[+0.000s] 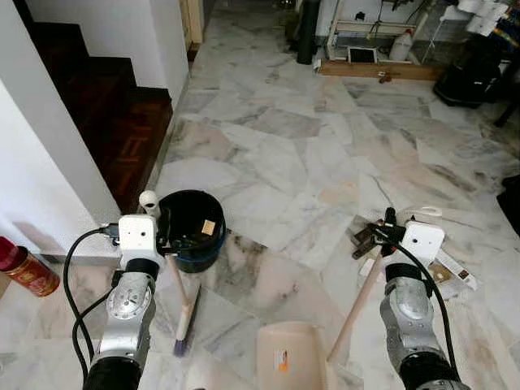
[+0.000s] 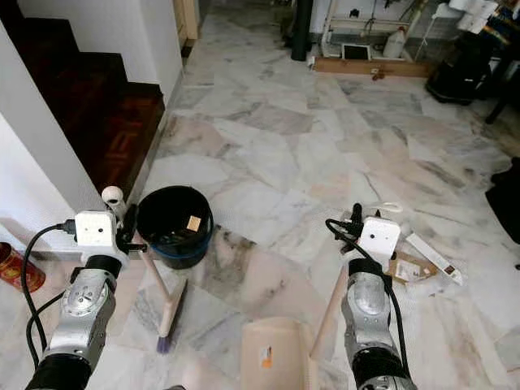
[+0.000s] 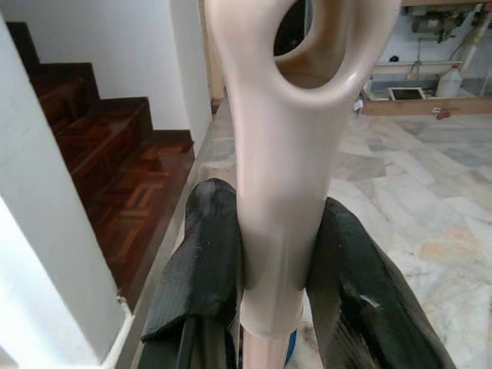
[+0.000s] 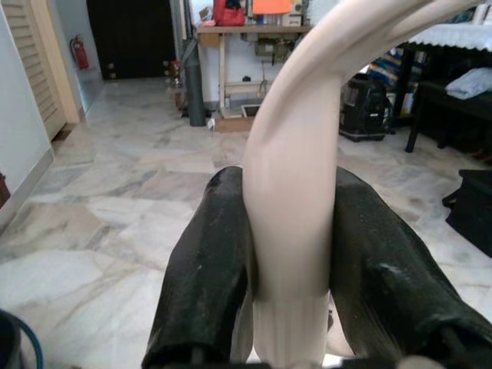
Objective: Sweep floor
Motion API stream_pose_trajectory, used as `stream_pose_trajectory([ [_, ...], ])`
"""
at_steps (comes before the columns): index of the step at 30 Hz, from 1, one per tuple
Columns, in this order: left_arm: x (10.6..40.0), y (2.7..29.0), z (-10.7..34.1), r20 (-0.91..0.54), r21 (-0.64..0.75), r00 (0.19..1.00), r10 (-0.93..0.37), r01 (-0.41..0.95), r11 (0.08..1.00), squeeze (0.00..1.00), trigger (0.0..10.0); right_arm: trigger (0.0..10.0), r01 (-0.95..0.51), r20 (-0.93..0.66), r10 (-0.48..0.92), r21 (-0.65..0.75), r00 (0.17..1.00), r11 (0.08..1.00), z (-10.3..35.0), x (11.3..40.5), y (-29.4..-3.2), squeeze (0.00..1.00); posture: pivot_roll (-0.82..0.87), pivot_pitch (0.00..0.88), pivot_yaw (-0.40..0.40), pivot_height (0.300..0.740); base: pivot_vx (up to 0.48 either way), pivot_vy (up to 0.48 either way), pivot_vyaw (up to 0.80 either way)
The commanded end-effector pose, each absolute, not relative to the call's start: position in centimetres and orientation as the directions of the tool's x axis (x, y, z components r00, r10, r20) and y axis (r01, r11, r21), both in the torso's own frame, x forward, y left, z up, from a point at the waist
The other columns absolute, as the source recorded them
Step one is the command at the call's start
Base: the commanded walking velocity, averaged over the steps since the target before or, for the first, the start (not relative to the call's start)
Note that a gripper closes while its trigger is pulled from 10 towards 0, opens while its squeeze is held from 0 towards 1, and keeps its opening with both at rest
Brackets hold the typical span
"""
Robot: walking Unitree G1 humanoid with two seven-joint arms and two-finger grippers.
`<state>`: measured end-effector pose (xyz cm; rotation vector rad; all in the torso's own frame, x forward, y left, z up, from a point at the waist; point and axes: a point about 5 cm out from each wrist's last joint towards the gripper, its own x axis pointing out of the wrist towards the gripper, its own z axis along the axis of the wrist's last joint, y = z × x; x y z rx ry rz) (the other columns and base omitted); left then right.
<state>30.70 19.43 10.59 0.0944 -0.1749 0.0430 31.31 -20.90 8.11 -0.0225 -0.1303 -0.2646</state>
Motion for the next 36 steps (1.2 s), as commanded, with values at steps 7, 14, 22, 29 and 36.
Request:
stream_pose_trajectory([
  [7,31.06,18.75,12.03,0.239,0.096,0.971,0.006,-0.030,0.995,0.00,10.0,10.0,0.276,0.164,-0.272,-0.005,0.948,0.961,8.88,31.60,-21.27,0.00,0.09,0.107,-0.047,0.740,0.000,0.000,-0.78],
  [14,31.01,18.74,12.03,0.237,0.098,0.972,0.005,-0.029,0.995,0.00,10.0,10.0,0.279,0.169,-0.276,0.000,0.946,0.960,9.02,31.66,-21.29,0.00,0.09,0.109,-0.050,0.740,0.000,0.000,-0.77],
  [22,30.97,18.72,12.02,0.236,0.099,0.972,0.002,-0.026,0.995,0.00,10.0,10.0,0.276,0.180,-0.271,-0.003,0.946,0.961,9.15,31.69,-21.20,0.00,0.09,0.110,-0.051,0.740,0.000,0.000,-0.72],
  [29,30.92,18.68,11.95,0.235,0.101,0.972,-0.001,-0.023,0.995,0.00,10.0,10.0,0.273,0.200,-0.266,-0.009,0.943,0.962,9.36,31.68,-20.93,0.00,0.10,0.104,-0.052,0.740,0.069,0.000,0.00],
  [36,30.86,18.59,11.91,0.235,0.100,0.972,-0.006,-0.018,0.995,0.00,10.0,10.0,0.271,0.191,-0.268,0.011,0.944,0.963,9.38,31.85,-20.77,0.00,0.09,0.093,-0.053,0.740,0.246,0.000,-0.43],
])
